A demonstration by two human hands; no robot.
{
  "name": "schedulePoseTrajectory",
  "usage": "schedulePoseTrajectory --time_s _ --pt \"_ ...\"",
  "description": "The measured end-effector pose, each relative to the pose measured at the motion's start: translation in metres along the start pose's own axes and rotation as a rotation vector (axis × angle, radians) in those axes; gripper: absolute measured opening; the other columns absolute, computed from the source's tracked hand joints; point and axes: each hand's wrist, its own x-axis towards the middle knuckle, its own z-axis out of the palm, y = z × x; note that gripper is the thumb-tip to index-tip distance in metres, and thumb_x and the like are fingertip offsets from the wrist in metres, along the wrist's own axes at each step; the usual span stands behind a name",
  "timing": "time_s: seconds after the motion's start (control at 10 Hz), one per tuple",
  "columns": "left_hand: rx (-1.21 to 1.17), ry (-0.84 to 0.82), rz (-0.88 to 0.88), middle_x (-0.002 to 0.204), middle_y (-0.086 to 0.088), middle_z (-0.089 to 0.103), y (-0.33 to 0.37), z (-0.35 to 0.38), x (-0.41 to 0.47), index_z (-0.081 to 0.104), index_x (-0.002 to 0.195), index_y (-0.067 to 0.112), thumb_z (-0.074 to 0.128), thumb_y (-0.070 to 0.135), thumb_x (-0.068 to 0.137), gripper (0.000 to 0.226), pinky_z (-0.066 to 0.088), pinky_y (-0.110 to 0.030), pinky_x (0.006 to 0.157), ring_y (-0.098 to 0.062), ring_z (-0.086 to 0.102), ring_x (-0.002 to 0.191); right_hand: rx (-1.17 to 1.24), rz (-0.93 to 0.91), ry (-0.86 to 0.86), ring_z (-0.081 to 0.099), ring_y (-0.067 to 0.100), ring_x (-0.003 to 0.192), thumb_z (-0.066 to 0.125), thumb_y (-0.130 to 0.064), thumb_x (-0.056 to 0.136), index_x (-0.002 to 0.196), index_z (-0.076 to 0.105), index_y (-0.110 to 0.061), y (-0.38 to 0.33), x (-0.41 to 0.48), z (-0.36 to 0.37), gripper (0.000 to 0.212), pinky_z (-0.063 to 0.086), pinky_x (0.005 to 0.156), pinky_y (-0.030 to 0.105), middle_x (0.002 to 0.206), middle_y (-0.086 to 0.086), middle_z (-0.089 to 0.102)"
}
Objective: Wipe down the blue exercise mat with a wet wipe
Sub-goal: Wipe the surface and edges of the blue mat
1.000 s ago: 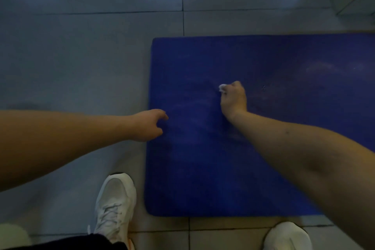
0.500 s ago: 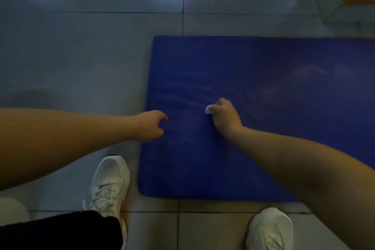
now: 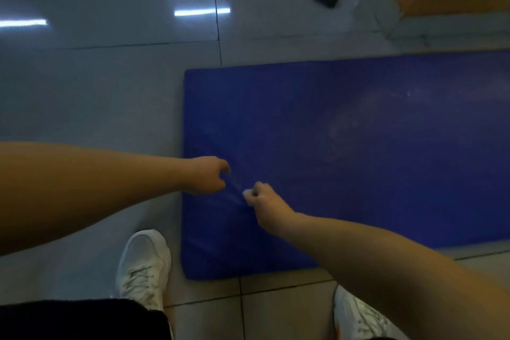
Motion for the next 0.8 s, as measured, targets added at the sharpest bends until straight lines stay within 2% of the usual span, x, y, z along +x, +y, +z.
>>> schedulePoseTrajectory --time_s 0.1,0.2,0.3,0.4,0.5,0.6,0.7,0.8 --pt "0.081 0.001 0.029 0.148 -0.005 0.047 0.012 -0.022 -0.013 0.040 0.150 0.019 0.052 0.026 0.100 0.053 0.046 -0.038 0.107 -0.024 0.052 0.128 0.179 0.102 -0.042 0.054 0.022 0.088 0.062 -0.016 0.098 0.092 0.067 -0.009 0.006 0.001 -0.036 0.011 0.044 0.079 0.034 0.097 0.001 0.057" --pt "0.148 0.025 0.043 0.146 -0.007 0.048 0.028 -0.051 -0.029 0.037 0.152 0.017 0.053 0.027 0.100 0.056 0.048 -0.041 0.106 -0.026 0.055 0.125 0.436 0.303 0.180 0.066 0.012 0.087 0.075 -0.029 0.092 0.101 0.078 -0.006 0.009 0.004 -0.098 0.024 0.053 0.077 0.027 0.099 0.003 0.074" --pt "0.158 0.121 0.053 0.149 -0.011 0.046 0.050 -0.078 -0.046 0.033 0.153 0.012 0.053 0.025 0.101 0.058 0.047 -0.041 0.106 -0.029 0.053 0.127 0.596 0.423 0.333 0.064 0.012 0.086 0.074 -0.012 0.091 0.093 0.072 0.005 0.004 -0.003 -0.168 0.017 0.057 0.075 0.025 0.094 0.006 0.070" --pt "0.087 0.235 0.046 0.146 -0.017 0.048 0.081 -0.096 -0.061 0.035 0.151 0.004 0.054 0.023 0.101 0.057 0.047 -0.034 0.090 -0.025 0.054 0.108 0.769 0.497 0.413 0.064 0.028 0.100 0.065 0.006 0.091 0.085 0.065 -0.003 -0.007 -0.026 -0.220 0.011 0.061 0.068 0.032 0.097 0.015 0.064" --pt "-0.014 0.296 0.057 0.130 -0.019 0.057 0.114 -0.102 -0.072 0.045 0.141 0.000 0.054 0.025 0.101 0.048 0.049 -0.033 0.081 -0.025 0.056 0.094 0.828 0.523 0.434 0.067 0.035 0.103 0.069 0.004 0.089 0.088 0.062 -0.009 -0.015 -0.052 -0.242 0.015 0.063 0.077 0.049 0.109 0.021 0.064" --pt "-0.185 0.280 0.083 0.116 -0.017 0.062 0.143 -0.100 -0.082 0.053 0.124 0.000 0.055 0.026 0.099 0.036 0.057 -0.042 0.091 -0.032 0.067 0.101 0.890 0.558 0.462 0.068 0.034 0.098 0.061 -0.002 0.097 0.106 0.061 -0.004 -0.022 -0.074 -0.243 0.010 0.063 0.064 0.039 0.111 0.020 0.064" --pt "-0.392 0.311 0.095 0.108 -0.016 0.065 0.162 -0.077 -0.081 0.061 0.113 -0.001 0.058 0.021 0.097 0.028 0.056 -0.043 0.093 -0.031 0.067 0.098 0.871 0.577 0.507 0.071 0.032 0.087 0.065 -0.026 0.099 0.113 0.059 -0.005 -0.029 -0.094 -0.232 0.025 0.060 0.056 0.034 0.107 0.020 0.069" --pt "-0.754 0.450 0.101 0.103 -0.013 0.068 0.171 -0.036 -0.063 0.067 0.117 0.000 0.058 0.016 0.094 0.030 0.054 -0.036 0.086 -0.024 0.060 0.087 0.765 0.637 0.512 0.070 0.026 0.079 0.067 -0.038 0.096 0.106 0.060 -0.008 -0.030 -0.110 -0.214 0.033 0.058 0.059 0.033 0.096 0.015 0.069"
